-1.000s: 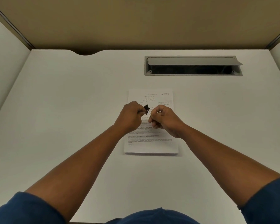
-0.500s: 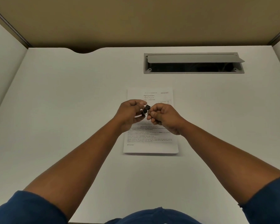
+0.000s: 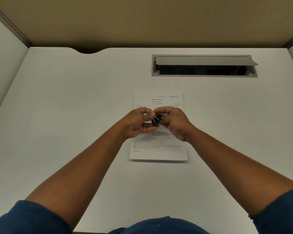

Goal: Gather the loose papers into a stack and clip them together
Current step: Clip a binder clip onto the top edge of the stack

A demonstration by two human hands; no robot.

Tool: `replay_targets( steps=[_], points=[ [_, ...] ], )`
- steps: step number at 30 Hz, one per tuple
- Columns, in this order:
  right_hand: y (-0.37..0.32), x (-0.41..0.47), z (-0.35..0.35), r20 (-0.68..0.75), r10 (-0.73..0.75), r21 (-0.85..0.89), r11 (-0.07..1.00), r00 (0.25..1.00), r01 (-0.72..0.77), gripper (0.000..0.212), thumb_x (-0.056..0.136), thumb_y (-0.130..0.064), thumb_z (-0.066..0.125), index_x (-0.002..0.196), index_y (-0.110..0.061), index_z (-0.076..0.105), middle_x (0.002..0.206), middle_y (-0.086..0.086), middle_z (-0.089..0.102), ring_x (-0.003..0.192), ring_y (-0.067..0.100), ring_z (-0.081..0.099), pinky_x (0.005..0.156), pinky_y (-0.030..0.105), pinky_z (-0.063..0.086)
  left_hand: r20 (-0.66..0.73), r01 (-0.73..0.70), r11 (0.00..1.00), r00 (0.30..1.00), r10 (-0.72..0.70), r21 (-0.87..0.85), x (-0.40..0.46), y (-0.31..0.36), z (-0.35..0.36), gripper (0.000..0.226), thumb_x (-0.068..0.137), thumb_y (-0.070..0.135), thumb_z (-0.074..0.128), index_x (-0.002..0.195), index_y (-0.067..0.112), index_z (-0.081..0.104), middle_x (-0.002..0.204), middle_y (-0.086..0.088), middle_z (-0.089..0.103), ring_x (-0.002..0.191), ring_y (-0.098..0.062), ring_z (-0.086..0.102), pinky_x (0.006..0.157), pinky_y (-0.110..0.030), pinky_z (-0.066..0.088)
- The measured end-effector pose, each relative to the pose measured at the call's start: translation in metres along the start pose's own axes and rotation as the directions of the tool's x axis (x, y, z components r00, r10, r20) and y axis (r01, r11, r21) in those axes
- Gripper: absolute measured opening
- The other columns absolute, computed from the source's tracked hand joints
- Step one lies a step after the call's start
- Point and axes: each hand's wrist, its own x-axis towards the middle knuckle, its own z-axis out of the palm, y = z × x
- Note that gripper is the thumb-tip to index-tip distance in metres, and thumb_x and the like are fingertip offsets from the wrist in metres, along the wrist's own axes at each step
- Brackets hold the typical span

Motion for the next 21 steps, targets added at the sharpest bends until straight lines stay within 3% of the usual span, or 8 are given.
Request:
replay_targets(
  steps=[3,5,7,13,17,21],
  points=[
    [-0.0037,-0.0014,-0.0002,-0.027,0.032,0.129,0.991,0.999,-0.028,0.033,0.095,0.011,0.041,0.116,0.006,0.066,0.109,0.022,0.07,0.096,0.022,0.069,0.082,0.026,0.059,-0.033,-0.038,0.999,0.999,0.039,0.024,0.0006,0.0016,0.0017,0.004,0.095,0.009,0.067,0.094,0.011,0.064,0.099,-0.016,0.073,0.084,-0.03,0.075,0.07,-0.034,0.064],
    [-0.0042,-0.0028,0.0012,0.011,0.01,0.157,0.988,1.0,-0.012,0.023,0.097,0.004,0.049,0.109,0.003,0.068,0.101,0.018,0.069,0.091,0.021,0.068,0.081,0.025,0.059,-0.051,-0.075,0.995,0.996,0.078,0.067,0.0011,0.0017,-0.0002,0.008,0.091,0.007,0.072,0.09,0.011,0.065,0.095,-0.016,0.073,0.077,-0.024,0.073,0.067,-0.029,0.061],
    [-0.0035,-0.0028,0.0026,0.039,-0.012,0.121,0.993,0.999,0.007,0.013,0.097,-0.005,0.061,0.104,-0.001,0.07,0.096,0.015,0.07,0.088,0.02,0.069,0.082,0.026,0.058,-0.052,-0.104,0.986,0.992,0.112,0.133,0.0008,0.0012,-0.0021,0.012,0.086,0.002,0.075,0.091,0.01,0.067,0.093,-0.015,0.074,0.077,-0.021,0.072,0.067,-0.028,0.059],
    [0.0011,0.0057,0.0051,-0.076,-0.023,-0.019,1.0,0.997,0.021,0.021,0.089,-0.01,0.074,0.102,0.007,0.07,0.105,0.025,0.072,0.094,0.031,0.071,0.094,0.042,0.058,-0.062,-0.164,0.946,0.98,0.189,0.278,0.0018,-0.0002,-0.0029,0.024,0.077,-0.008,0.08,0.094,0.005,0.07,0.088,-0.011,0.074,0.079,-0.018,0.071,0.071,-0.026,0.058],
    [0.0001,0.0065,0.0054,-0.085,0.008,-0.009,1.0,0.996,-0.009,0.016,0.089,-0.015,0.076,0.084,-0.001,0.07,0.096,0.022,0.074,0.094,0.034,0.072,0.097,0.043,0.057,-0.059,-0.204,0.932,0.971,0.231,0.3,0.0023,-0.0005,-0.0037,0.023,0.075,-0.012,0.079,0.088,0.005,0.069,0.088,-0.012,0.073,0.077,-0.018,0.071,0.074,-0.027,0.06],
    [-0.0029,0.0061,0.0024,-0.083,0.011,-0.048,0.999,0.997,-0.015,0.019,0.086,-0.011,0.078,0.094,0.002,0.067,0.091,0.018,0.072,0.086,0.03,0.072,0.087,0.038,0.06,-0.047,-0.229,0.92,0.965,0.257,0.317,0.0014,-0.0022,-0.0063,0.023,0.079,-0.011,0.077,0.092,0.007,0.071,0.093,-0.014,0.074,0.082,-0.022,0.071,0.076,-0.029,0.059]
  ],
)
